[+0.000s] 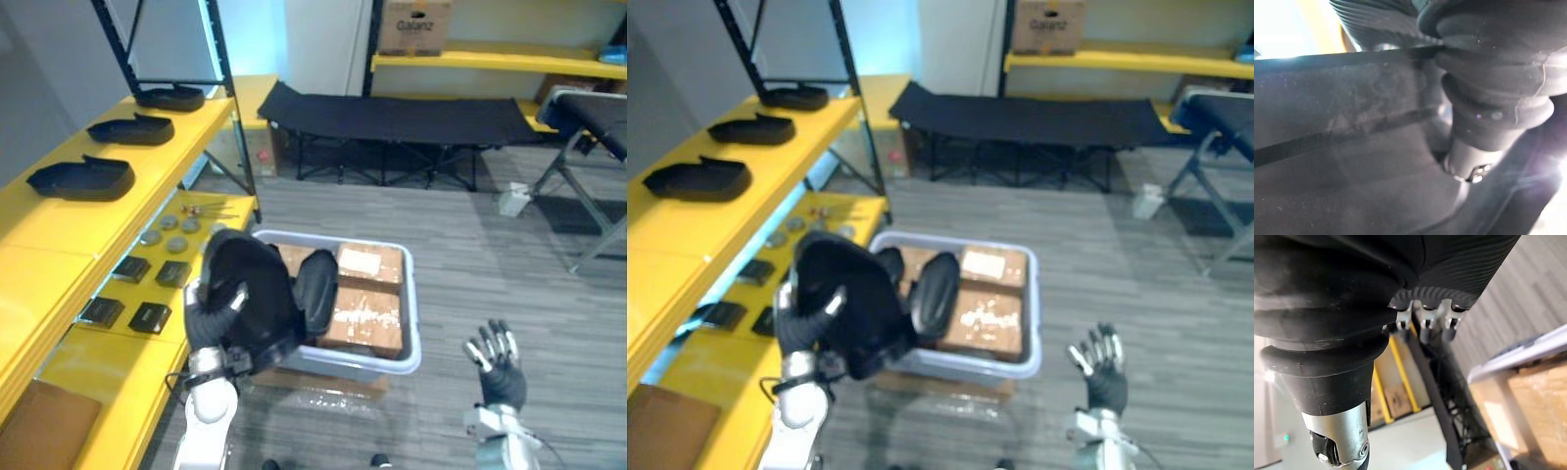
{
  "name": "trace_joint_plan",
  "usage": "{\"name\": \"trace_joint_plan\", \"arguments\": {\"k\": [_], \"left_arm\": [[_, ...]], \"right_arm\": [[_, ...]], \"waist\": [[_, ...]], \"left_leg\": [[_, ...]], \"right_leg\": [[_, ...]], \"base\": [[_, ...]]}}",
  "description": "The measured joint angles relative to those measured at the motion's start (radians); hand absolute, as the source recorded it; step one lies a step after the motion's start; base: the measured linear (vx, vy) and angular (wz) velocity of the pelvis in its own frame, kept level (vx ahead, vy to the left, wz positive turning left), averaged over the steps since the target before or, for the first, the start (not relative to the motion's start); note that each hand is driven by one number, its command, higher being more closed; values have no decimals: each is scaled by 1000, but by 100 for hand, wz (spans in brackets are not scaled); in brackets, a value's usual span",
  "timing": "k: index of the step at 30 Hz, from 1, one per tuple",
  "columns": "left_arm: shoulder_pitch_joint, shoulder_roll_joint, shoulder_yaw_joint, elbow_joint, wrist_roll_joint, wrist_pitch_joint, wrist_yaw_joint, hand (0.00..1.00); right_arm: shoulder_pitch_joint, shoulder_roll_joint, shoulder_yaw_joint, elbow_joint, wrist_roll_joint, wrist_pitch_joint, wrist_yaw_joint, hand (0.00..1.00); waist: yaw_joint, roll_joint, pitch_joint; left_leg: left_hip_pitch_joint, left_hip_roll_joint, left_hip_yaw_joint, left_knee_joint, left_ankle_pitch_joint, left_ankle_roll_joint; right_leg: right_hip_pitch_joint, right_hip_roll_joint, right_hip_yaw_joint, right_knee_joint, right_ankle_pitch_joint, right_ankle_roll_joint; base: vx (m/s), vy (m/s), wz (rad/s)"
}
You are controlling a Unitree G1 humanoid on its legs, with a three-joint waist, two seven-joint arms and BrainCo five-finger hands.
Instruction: Walk over and take plastic housings, then place them on the shelf
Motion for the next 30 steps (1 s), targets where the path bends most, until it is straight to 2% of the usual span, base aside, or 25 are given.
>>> {"name": "trace_joint_plan", "arguments": {"k": [6, 10, 15, 17, 23, 26, 30], "left_arm": [[2, 1, 48, -61, -20, -18, 15, 100], [7, 1, 105, -127, 7, -16, 54, 100], [42, -2, 217, -230, 31, -8, 59, 100], [75, -4, 310, -256, 30, 6, 58, 100], [167, -38, 522, -263, 7, 17, 55, 100], [221, -57, 577, -262, -26, 16, 60, 100], [259, -92, 606, -261, -33, 14, 62, 100]], "right_arm": [[-56, -4, 5, -1, -28, -8, 21, 0], [-146, -28, 97, -8, -8, -8, 69, 0], [-256, -28, 253, 23, -9, -7, 64, 0], [-327, -28, 316, 66, -11, -7, 63, 0], [-443, -27, 417, 118, -71, -7, 39, 0], [-466, -28, 445, 118, -73, -1, 38, 0], [-486, -29, 466, 116, -80, 20, 41, 0]], "waist": [[4, 0, 0], [16, -1, 0], [86, 0, -8], [128, -2, -10], [236, -16, -11], [256, -38, -16], [258, -67, -24]], "left_leg": [[0, -3, -15, 0, 0, 1], [-7, -12, -54, 0, 0, 1], [-39, -38, -185, 0, 18, 8], [-40, -56, -238, 0, 26, 15], [-52, -86, -301, 0, 23, 25], [-54, -94, -322, 0, 17, 33], [-68, -91, -327, 0, 20, 30]], "right_leg": [[7, -2, -6, -2, 0, 1], [32, -6, -55, -16, -4, 4], [84, -28, -190, -18, -9, 14], [118, -37, -251, -18, -17, 25], [140, -61, -316, 5, -25, 15], [137, -73, -334, 38, -71, 3], [139, -67, -354, 49, -91, 18]], "base": [[3, 2, 4], [-14, 7, 27], [15, 18, 79], [35, 10, 74], [11, 55, 43], [-4, 22, 20], [-21, -19, 16]]}}
